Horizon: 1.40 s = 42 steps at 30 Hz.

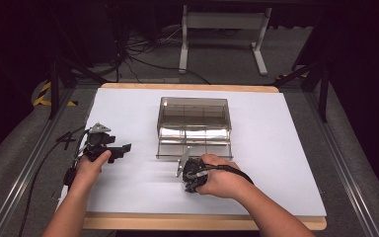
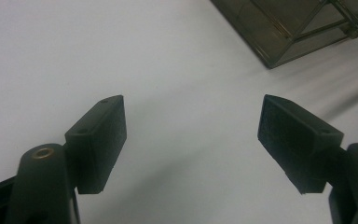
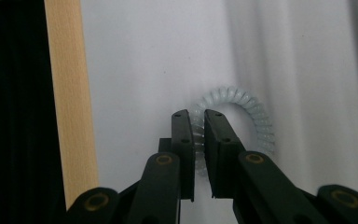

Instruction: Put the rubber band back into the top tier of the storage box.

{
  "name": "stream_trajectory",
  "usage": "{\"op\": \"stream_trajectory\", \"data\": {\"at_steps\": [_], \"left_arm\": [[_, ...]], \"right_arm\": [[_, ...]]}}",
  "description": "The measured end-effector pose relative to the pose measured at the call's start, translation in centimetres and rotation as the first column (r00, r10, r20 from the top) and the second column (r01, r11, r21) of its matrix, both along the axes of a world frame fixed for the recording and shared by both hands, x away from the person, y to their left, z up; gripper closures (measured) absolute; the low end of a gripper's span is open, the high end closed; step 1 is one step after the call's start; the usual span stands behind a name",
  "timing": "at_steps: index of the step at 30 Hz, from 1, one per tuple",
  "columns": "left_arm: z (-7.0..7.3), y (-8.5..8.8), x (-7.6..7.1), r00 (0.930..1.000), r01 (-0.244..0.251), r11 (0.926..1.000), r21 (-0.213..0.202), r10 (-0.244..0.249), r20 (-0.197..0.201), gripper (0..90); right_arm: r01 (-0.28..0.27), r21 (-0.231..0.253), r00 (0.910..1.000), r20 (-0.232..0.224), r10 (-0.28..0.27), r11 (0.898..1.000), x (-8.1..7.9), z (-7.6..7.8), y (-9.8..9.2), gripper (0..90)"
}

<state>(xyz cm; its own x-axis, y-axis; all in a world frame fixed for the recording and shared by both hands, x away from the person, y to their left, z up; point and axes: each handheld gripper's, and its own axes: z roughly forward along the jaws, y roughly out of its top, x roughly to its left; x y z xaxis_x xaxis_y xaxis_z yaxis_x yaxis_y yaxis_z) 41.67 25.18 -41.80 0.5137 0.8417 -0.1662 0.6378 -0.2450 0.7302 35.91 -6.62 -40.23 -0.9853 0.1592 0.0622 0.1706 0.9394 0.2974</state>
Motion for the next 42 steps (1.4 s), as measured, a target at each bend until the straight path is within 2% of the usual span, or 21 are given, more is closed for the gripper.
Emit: {"op": "stream_trajectory", "data": {"at_steps": [11, 19, 42], "left_arm": [[0.0, -0.1, 0.0, 1.0, 0.001, 1.0, -0.003, -0.001, 0.0, 24.5], [0.0, -0.3, 0.2, 1.0, 0.009, 1.0, 0.001, -0.009, 0.0, 24.5], [0.1, -0.5, 0.4, 0.9999, 0.012, 0.9999, 0.003, -0.012, 0.005, 24.5]], "right_arm": [[-0.008, 0.032, 0.9999, 0.009, 0.008, 0.999, -0.4, 2.0, -0.4, 83.7], [0.028, 0.059, 0.9996, 0.006, -0.028, 0.998, -0.5, 3.3, -1.1, 83.7], [0.076, 0.124, 0.9968, 0.014, -0.078, 0.989, -0.4, 7.2, -2.3, 83.7]]}}
